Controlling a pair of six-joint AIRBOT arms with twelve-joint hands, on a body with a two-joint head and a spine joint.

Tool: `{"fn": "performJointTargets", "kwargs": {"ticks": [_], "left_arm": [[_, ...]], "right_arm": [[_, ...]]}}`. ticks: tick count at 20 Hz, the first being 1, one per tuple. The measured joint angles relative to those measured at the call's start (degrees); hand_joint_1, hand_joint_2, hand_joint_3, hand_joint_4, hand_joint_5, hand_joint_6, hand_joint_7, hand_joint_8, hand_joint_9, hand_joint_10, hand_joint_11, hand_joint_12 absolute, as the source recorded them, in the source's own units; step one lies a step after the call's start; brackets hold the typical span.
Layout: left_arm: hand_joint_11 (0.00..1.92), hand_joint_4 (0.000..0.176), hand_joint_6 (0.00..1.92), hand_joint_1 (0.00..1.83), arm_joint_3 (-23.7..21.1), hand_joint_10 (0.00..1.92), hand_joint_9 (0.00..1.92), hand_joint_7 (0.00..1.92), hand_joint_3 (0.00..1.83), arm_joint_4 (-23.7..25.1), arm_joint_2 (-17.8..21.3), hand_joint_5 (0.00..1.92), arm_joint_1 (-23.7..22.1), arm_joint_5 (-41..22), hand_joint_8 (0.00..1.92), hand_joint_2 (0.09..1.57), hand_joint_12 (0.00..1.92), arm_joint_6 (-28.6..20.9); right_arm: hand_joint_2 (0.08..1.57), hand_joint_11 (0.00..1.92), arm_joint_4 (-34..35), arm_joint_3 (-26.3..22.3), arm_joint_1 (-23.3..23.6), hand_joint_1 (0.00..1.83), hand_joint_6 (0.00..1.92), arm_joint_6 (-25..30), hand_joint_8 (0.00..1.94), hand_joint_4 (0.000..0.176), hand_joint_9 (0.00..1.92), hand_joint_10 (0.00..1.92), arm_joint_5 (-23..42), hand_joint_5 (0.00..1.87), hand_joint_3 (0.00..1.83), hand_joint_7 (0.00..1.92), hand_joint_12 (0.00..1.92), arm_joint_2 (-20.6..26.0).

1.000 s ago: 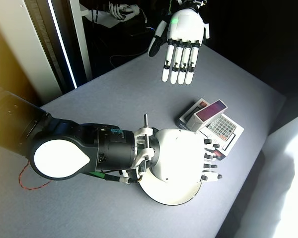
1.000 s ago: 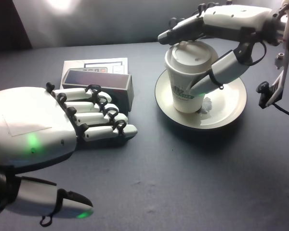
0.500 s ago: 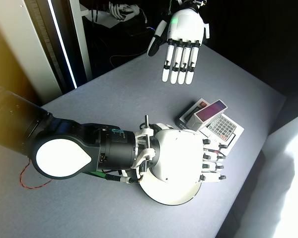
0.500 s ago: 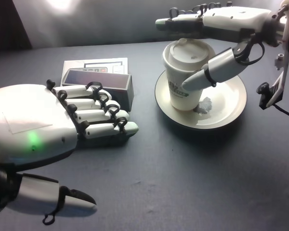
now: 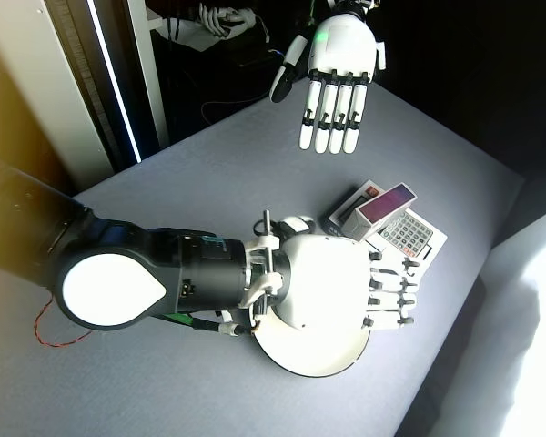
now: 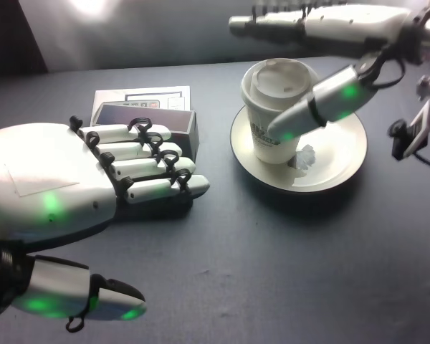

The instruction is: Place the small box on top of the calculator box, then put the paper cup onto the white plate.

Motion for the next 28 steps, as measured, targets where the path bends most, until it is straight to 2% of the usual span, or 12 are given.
{"fn": "performJointTargets", "kwargs": {"ticks": [2,5,7,11,14,18,23,24,25,26,27,28], "left_arm": [[0.01,0.0,0.0,0.17,0.02,0.01,0.07,0.09,0.0,0.02,0.02,0.04,0.0,0.09,0.0,1.19,0.04,-0.02],[0.0,0.0,0.0,0.17,0.02,0.0,0.1,0.11,0.0,0.0,0.02,0.06,0.0,0.15,0.0,1.18,0.14,0.0],[0.0,0.0,0.0,0.15,0.04,0.0,0.1,0.11,0.0,-0.07,0.0,0.07,0.0,0.15,0.0,1.17,0.15,0.0],[0.0,0.0,0.0,0.1,0.02,0.0,0.05,0.06,0.0,-0.24,0.02,0.02,0.0,0.74,0.0,1.19,0.01,0.0],[0.04,0.0,0.01,0.07,0.02,0.01,0.07,0.08,0.0,-0.26,0.02,0.04,-0.31,1.11,0.01,1.19,0.02,0.0],[0.02,0.0,0.0,0.06,0.02,0.0,0.06,0.06,0.0,-0.52,0.0,0.02,-0.35,1.03,0.0,1.19,0.02,-0.02],[0.03,0.0,0.01,0.15,0.2,0.01,0.08,0.09,0.0,-0.74,0.0,0.07,-0.35,0.63,0.01,1.2,0.04,-0.2],[0.0,0.0,0.01,0.16,0.22,0.0,0.11,0.11,0.0,-0.92,0.02,0.09,-0.35,0.44,0.01,1.21,0.14,-0.2],[0.0,0.0,0.01,0.1,0.33,0.0,0.11,0.12,0.01,-1.05,0.0,0.09,-0.35,0.11,0.0,1.24,0.17,-0.22],[0.0,0.0,0.02,0.09,0.33,0.01,0.25,0.25,0.0,-1.03,0.02,0.19,-0.35,0.11,0.02,1.3,0.51,-0.2],[0.0,0.0,0.01,0.1,0.33,0.03,0.4,0.41,0.0,-1.03,0.02,0.3,-0.35,0.09,0.0,1.31,0.88,-0.2],[0.14,0.0,0.05,0.14,0.33,0.12,0.63,0.66,0.0,-1.07,0.02,0.5,-0.35,-0.07,0.07,1.36,1.18,-0.22]], "right_arm": [[0.72,0.0,-3.43,-2.4,2.08,0.51,0.0,0.22,0.0,0.0,0.0,0.0,0.96,0.0,0.0,0.0,0.21,2.82],[0.69,0.0,-8.48,-5.66,3.65,0.48,0.0,0.39,0.0,0.0,0.0,0.0,2.4,0.0,0.0,0.0,0.02,6.36],[0.69,0.0,-13.35,-8.68,5.57,0.44,0.0,1.49,0.0,0.0,0.0,0.0,4.0,0.0,0.0,0.0,0.0,9.9],[0.67,0.0,-21.03,-16.61,7.21,0.44,0.0,4.37,0.0,0.0,0.0,0.0,7.26,0.0,0.0,0.0,0.0,18.29],[0.69,0.0,-24.3,-22.16,4.96,0.44,0.0,6.56,0.0,0.0,0.0,0.0,7.67,0.0,0.0,0.0,0.0,24.04],[0.69,0.0,-29.14,-27.85,1.57,0.44,0.0,6.56,0.0,0.0,0.0,0.0,7.45,0.0,0.0,0.0,0.0,28.96],[0.75,0.02,-29.75,-30.25,-1.05,0.44,0.0,5.33,0.0,0.0,0.0,0.0,5.73,0.0,0.02,0.0,0.01,30.16],[0.79,0.04,-29.03,-30.34,-2.03,0.45,0.0,4.63,0.0,0.0,0.0,0.0,5.42,0.0,0.03,0.0,0.02,30.14],[0.88,0.01,-29.0,-30.34,-2.47,0.44,0.0,4.44,0.01,0.0,0.03,0.01,5.14,0.0,0.04,0.02,0.24,30.12],[1.01,0.0,-29.49,-30.34,-2.73,0.5,0.01,4.37,0.01,0.0,0.2,0.02,4.68,0.13,0.02,0.2,0.61,29.9],[1.07,0.0,-29.44,-30.45,-2.73,0.55,0.02,4.35,0.02,0.0,0.36,0.04,4.22,0.26,0.01,0.37,0.86,29.73],[1.16,0.07,-28.92,-30.71,-2.71,0.62,0.04,4.33,0.04,0.0,0.61,0.09,3.72,0.51,0.01,0.65,1.13,29.73]]}}
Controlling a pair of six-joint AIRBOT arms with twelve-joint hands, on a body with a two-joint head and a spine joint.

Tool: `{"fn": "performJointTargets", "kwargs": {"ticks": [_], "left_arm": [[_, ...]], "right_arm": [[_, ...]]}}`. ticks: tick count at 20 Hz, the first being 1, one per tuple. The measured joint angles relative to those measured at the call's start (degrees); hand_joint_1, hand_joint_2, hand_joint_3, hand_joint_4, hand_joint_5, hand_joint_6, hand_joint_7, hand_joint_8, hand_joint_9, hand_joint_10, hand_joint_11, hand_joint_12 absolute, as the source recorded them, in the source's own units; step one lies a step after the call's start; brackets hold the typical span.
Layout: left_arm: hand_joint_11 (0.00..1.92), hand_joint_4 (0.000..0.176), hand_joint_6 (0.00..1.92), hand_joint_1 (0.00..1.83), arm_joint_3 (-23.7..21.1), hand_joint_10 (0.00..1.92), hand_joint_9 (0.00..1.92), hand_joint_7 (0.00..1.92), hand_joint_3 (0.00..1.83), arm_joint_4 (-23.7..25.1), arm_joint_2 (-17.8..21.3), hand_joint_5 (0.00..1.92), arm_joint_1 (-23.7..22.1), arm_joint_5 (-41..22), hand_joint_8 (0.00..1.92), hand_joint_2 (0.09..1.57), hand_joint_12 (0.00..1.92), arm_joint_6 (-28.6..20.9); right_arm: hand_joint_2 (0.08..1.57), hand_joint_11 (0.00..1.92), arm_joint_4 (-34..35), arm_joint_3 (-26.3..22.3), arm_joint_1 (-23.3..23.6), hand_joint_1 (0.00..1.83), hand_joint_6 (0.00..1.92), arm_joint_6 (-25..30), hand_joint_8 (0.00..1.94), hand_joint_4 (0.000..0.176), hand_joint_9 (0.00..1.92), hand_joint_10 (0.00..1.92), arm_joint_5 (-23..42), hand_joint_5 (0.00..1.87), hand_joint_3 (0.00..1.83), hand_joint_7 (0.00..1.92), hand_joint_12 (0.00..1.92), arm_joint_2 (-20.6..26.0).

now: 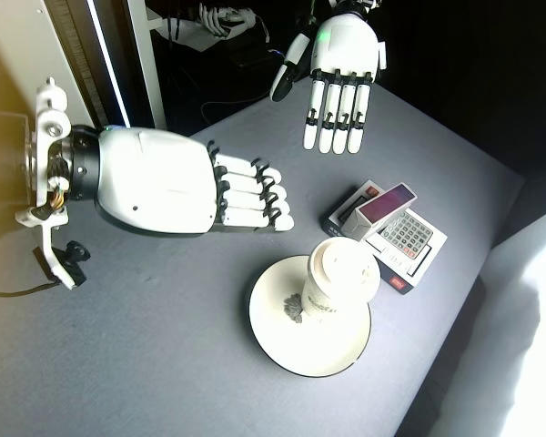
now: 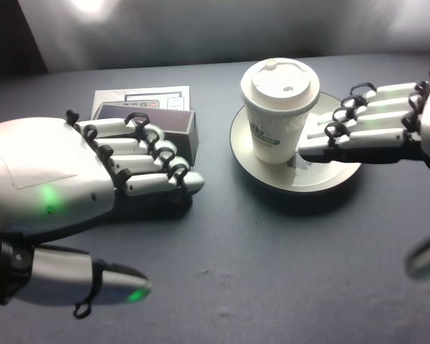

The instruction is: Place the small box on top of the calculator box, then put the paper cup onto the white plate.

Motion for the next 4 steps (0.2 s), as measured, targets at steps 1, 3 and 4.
{"fn": "performJointTargets", "kwargs": {"ticks": [1,3,4], "left_arm": [[0.34,0.0,0.15,0.25,0.0,0.54,0.75,0.9,0.0,0.0,0.0,0.77,0.0,-0.35,0.22,1.4,1.43,0.0],[0.54,0.045,1.42,0.67,0.0,1.54,0.69,0.82,0.0,0.0,0.0,0.6,0.0,-0.57,1.33,1.4,1.77,-0.04],[0.58,0.043,1.74,0.72,0.0,1.81,0.67,0.77,0.01,0.02,0.0,0.5,0.0,-0.17,1.68,1.43,1.89,-0.09]], "right_arm": [[1.2,0.24,0.81,-0.22,0.07,0.72,0.06,0.04,0.15,0.0,0.77,0.42,-1.2,0.8,0.0,0.94,1.33,-0.2],[1.28,0.38,0.81,-0.9,0.04,0.89,1.4,0.04,0.89,0.062,0.74,1.21,-4.31,0.69,0.01,0.93,1.65,-0.42],[1.35,0.37,0.74,-1.11,0.04,0.66,1.47,0.07,1.3,0.0,0.71,1.43,-4.83,0.69,0.01,0.87,1.78,-0.39]]}}
